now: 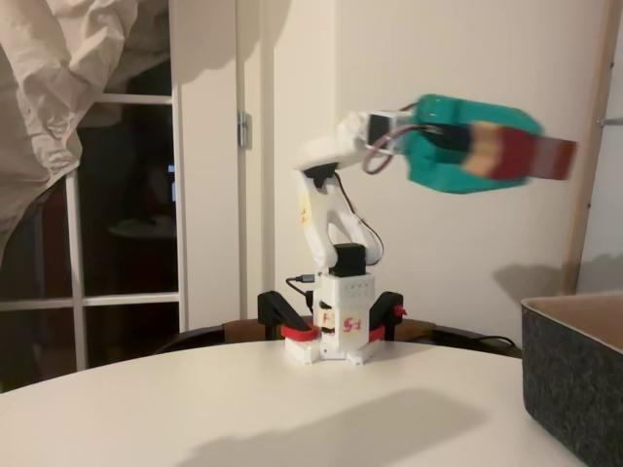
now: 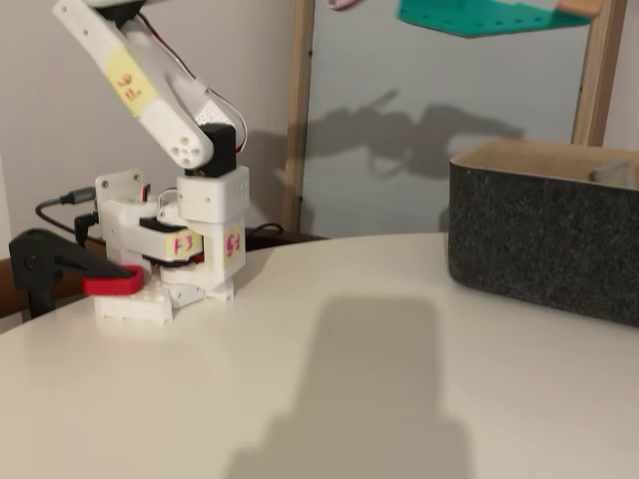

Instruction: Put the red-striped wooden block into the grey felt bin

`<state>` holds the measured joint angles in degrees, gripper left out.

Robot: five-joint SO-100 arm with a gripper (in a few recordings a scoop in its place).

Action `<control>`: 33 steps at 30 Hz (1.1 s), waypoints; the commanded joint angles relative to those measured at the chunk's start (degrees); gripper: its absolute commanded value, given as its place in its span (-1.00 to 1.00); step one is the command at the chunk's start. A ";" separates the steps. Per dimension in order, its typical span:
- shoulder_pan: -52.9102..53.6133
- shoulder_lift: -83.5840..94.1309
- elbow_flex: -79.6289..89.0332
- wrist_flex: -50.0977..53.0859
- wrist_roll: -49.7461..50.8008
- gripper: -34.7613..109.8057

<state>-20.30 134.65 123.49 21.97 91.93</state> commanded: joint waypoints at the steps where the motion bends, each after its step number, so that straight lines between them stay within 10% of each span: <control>1: -6.42 -2.90 -1.85 -2.72 -2.02 -0.46; 33: -14.24 -44.65 -22.50 -8.61 -22.59 -0.28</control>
<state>-33.40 88.86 102.39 13.36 69.35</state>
